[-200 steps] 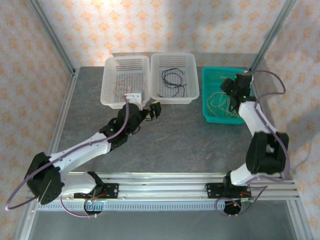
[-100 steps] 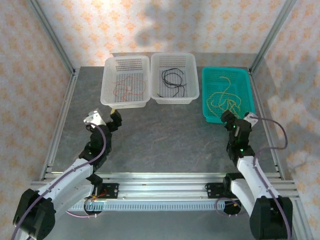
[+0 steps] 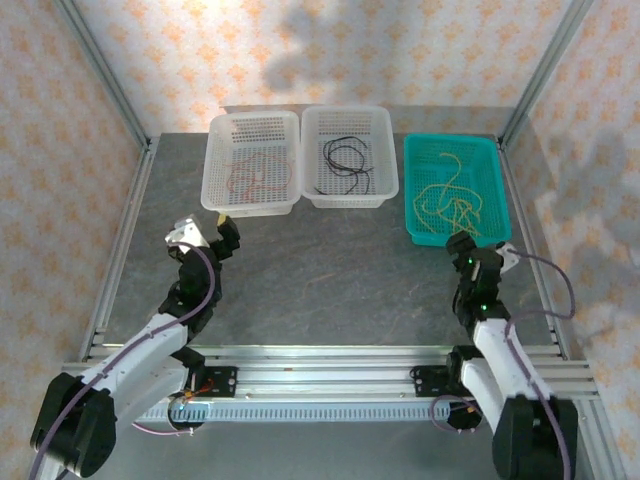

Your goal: Untangle the cables

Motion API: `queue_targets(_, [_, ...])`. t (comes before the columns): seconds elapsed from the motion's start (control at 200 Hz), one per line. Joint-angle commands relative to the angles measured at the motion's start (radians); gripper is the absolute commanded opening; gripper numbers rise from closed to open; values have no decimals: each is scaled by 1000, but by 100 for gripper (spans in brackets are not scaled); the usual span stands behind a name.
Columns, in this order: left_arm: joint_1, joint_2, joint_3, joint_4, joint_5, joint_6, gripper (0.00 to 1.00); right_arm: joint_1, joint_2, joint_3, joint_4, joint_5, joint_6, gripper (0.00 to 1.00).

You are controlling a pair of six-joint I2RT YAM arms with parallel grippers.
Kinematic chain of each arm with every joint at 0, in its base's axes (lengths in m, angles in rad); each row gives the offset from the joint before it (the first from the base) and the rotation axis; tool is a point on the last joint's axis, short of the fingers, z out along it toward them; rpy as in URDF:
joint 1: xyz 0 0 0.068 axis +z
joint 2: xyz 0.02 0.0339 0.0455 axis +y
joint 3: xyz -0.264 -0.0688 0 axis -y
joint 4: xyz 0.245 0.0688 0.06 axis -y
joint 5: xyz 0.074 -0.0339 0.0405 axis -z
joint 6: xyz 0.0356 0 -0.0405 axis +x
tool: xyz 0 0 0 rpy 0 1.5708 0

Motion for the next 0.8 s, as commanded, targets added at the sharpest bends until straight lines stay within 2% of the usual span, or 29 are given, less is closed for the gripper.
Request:
queue_targets(0.0, [12,-7,20,28,27,16,99,-8,152,91,199,-131,-27,98])
queue_targets(0.18, [28,-3,19,35,19,55,99,-8,426,260,396,-246,-58,97])
queue_targets(0.325, [50,22,34,26,-6,73,99,-8,562,373,386,-268,-104,97])
queue_targets(0.441, [69,32,43,12,-23,78,99,-8,507,327,394,-242,-125,97])
queue_targets(0.601, [127,46,34,23,-3,89,99,-8,312,194,377,-150,-200,97])
queue_targets(0.701, [136,57,-31,158,-4,166,99,-8,171,75,417,-55,-230,98])
queue_targets(0.791, [139,76,-126,354,16,279,99,-8,122,6,448,-6,-302,100])
